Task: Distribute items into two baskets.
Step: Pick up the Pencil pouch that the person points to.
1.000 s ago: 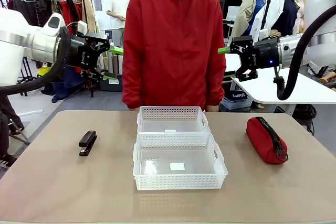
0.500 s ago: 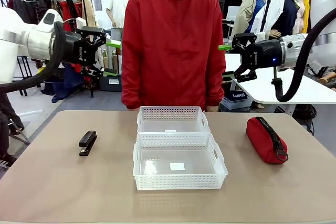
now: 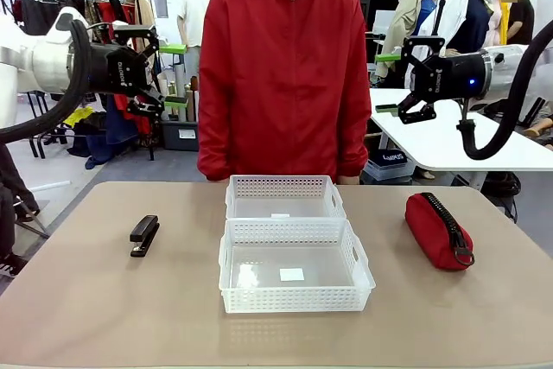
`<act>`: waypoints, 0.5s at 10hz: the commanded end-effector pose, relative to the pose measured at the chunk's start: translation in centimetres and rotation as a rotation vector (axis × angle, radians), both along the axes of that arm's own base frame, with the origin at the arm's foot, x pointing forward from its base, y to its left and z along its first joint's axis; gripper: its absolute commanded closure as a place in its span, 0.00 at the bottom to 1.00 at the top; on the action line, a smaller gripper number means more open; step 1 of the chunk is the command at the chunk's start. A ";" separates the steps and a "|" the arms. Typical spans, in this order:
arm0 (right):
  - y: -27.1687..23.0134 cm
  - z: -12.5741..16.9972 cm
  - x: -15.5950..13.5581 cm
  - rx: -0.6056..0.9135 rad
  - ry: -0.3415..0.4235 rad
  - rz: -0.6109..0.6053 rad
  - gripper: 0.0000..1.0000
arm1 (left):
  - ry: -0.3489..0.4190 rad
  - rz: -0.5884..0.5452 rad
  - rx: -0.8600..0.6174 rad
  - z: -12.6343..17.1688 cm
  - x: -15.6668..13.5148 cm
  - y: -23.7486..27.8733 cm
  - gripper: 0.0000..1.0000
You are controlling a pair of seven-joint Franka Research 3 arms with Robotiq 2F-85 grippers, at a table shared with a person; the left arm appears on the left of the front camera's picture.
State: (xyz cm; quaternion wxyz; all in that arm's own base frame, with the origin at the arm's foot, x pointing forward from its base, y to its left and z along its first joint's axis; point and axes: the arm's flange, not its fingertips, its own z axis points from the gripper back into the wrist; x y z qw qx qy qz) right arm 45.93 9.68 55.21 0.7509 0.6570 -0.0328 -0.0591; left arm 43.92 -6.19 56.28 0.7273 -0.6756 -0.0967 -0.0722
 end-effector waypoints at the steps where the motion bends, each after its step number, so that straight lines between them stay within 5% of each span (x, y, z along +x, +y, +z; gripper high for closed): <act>1: -0.3 1.2 0.9 0.051 0.048 0.015 0.00 | 0.018 0.012 -0.039 0.6 0.3 0.6 0.00; 5: -1.2 1.9 1.4 0.126 0.037 0.123 0.00 | 0.060 -0.023 -0.066 0.4 0.6 0.9 0.00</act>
